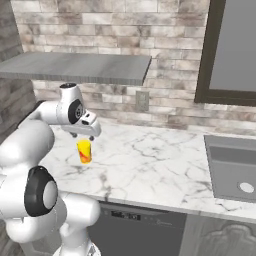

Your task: Place the pitcher and cup on the dining counter for serving.

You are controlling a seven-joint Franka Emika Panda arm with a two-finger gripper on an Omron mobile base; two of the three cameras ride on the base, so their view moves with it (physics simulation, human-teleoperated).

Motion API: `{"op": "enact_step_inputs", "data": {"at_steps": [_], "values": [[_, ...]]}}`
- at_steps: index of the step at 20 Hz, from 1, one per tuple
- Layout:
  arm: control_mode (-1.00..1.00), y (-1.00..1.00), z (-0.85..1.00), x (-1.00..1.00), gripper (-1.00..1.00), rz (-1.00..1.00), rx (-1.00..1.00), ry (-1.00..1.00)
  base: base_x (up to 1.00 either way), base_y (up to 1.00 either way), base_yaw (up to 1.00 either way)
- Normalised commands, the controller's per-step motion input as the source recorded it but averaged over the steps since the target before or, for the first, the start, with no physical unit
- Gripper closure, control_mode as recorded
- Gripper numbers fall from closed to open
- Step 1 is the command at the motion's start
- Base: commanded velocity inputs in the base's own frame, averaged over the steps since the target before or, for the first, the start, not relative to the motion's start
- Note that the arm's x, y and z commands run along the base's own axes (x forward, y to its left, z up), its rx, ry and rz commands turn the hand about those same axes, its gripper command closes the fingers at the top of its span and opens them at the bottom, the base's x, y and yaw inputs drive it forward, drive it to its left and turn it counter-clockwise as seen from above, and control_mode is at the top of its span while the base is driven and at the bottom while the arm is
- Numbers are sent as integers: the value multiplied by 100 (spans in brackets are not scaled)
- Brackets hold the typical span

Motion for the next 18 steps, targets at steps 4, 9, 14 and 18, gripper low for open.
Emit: {"op": "enact_step_inputs", "data": {"at_steps": [4,9,14,18], "values": [[-100,0,-56,27,-100,-19,0,0,0,0,0],[-100,0,-45,0,-100,-9,4,0,0,0,0],[-100,0,-43,0,-100,-7,5,0,0,0,0],[-100,0,-44,0,-100,-5,3,0,0,0,0]]}}
